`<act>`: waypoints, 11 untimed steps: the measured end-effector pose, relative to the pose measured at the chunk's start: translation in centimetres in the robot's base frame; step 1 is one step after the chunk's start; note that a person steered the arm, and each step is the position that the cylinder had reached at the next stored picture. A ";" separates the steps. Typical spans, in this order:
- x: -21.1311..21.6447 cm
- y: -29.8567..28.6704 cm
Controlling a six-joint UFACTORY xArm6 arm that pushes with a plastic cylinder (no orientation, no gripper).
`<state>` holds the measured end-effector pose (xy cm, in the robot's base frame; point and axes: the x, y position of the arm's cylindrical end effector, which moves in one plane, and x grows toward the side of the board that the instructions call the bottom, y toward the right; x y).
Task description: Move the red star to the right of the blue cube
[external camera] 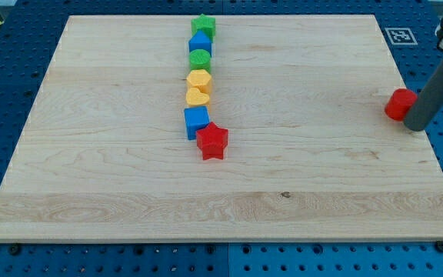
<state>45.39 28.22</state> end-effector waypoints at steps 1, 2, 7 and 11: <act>-2.8 0.0; -3.8 -0.1; 14.7 -32.7; 5.9 -26.8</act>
